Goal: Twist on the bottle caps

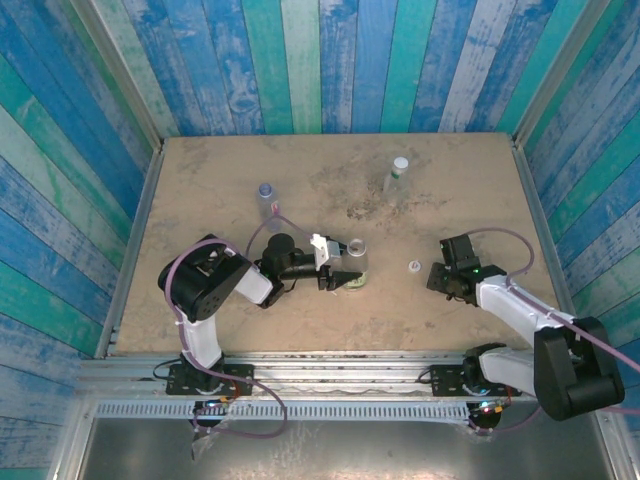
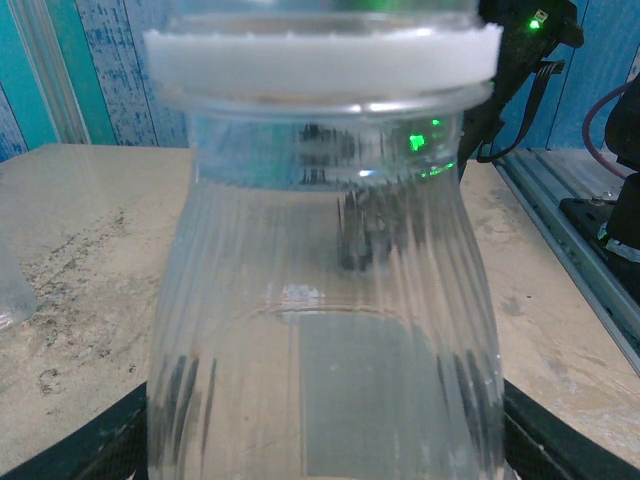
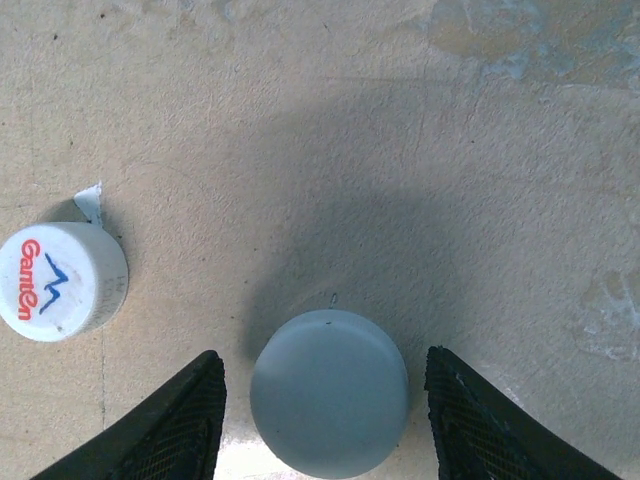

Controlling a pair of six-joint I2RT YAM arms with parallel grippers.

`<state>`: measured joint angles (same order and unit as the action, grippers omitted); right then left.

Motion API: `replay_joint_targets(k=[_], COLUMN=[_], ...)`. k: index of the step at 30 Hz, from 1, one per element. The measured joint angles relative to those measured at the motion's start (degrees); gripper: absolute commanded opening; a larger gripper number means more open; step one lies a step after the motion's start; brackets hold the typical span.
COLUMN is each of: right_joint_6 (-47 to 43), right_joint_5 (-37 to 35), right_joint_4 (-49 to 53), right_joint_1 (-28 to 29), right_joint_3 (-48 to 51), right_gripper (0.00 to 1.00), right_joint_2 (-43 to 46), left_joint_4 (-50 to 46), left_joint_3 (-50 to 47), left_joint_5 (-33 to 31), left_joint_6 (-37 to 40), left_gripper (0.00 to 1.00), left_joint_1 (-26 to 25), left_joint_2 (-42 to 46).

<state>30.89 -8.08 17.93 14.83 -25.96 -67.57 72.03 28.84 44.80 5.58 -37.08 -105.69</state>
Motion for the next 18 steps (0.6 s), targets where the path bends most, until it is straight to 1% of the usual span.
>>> replay_joint_targets(k=[11, 18], right_joint_6=[0.24, 0.15], right_joint_5=[-1.03, -1.18], right_joint_4=[0.04, 0.24], right_joint_1=[0.04, 0.22], right_joint_3=[-0.55, -1.29], right_gripper=[0.44, 0.44], right_joint_2=[-1.9, -1.9], left_joint_4=[-0.09, -0.11], left_joint_3=[0.04, 0.04], left_joint_5=[0.13, 0.13], left_joint_6=[-0.02, -0.02], left_gripper=[0.67, 0.67], left_joint_1=[0.0, 0.0], left_joint_2=[0.0, 0.0])
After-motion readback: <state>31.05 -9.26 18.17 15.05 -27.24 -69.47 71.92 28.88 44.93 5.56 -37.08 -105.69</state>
